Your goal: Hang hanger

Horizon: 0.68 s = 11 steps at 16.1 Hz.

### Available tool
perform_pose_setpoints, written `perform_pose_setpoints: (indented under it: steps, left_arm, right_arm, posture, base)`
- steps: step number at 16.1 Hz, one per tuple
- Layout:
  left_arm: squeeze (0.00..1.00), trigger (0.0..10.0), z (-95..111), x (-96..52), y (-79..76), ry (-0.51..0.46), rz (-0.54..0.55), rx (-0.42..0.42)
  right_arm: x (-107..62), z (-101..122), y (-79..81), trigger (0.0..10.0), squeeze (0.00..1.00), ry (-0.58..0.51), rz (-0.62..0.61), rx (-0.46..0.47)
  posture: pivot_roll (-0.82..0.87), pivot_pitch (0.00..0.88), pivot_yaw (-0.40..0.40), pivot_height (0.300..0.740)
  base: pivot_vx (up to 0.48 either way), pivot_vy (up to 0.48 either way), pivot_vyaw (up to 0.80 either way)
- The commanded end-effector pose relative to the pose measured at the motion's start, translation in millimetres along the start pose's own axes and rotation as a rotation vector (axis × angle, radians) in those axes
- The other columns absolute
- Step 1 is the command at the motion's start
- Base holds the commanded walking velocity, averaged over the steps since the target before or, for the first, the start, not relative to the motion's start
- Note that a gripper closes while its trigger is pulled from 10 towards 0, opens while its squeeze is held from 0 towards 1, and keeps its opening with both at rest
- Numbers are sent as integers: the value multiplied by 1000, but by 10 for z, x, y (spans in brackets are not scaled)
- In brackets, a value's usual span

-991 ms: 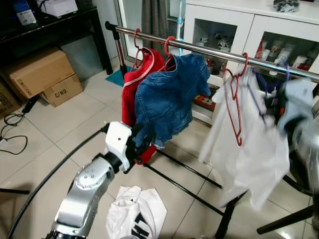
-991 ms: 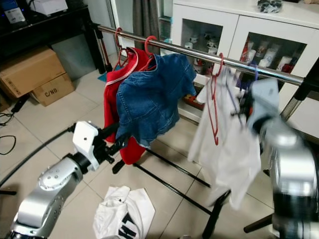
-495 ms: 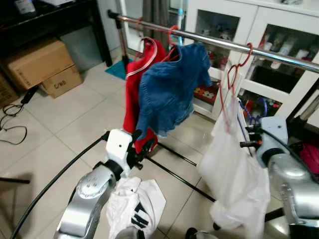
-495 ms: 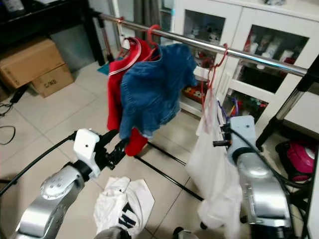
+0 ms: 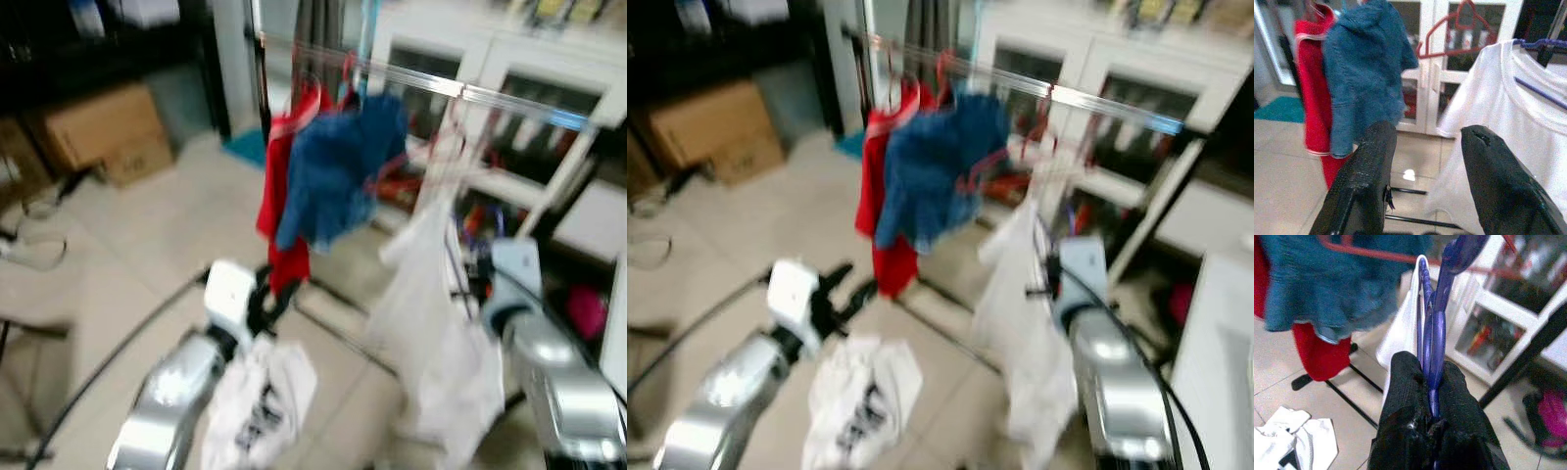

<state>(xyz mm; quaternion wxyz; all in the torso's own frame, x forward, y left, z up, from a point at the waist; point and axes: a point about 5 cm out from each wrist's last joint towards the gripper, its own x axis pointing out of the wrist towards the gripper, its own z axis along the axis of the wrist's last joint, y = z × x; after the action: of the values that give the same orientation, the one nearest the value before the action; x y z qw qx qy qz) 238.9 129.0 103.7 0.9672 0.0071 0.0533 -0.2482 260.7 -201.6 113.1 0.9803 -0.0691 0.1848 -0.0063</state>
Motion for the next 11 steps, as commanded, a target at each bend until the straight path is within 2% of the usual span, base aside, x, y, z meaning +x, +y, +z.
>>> perform_pose_setpoints:
  steps: [1, 4, 7, 11]
  left_arm:
    - [0, 10000, 29, -13, -21, -20, 12, 1]
    - [0, 10000, 21, -56, -23, -28, 18, -20]
    - [0, 10000, 9, -82, -13, -22, 28, -25]
    - [0, 10000, 35, -109, -5, -25, 58, -21]
  right_arm:
    - [-11, 119, 33, 0, 0, -45, 40, -6]
    - [-22, 184, 102, 0, 0, -79, 80, 34]
    - [-39, 221, 236, 0, 0, -93, 167, 42]
    - [-23, 218, 267, 0, 0, -81, 191, 25]
  posture:
    - [-23, 0, 2, 740]
    - [-23, 0, 4, 740]
    - [-13, 0, -4, 740]
    - [-2, 0, -26, 740]
  base:
    - [0, 0, 0]
    - [0, 0, 0]
    - [0, 306, 0]
    - [0, 382, 0]
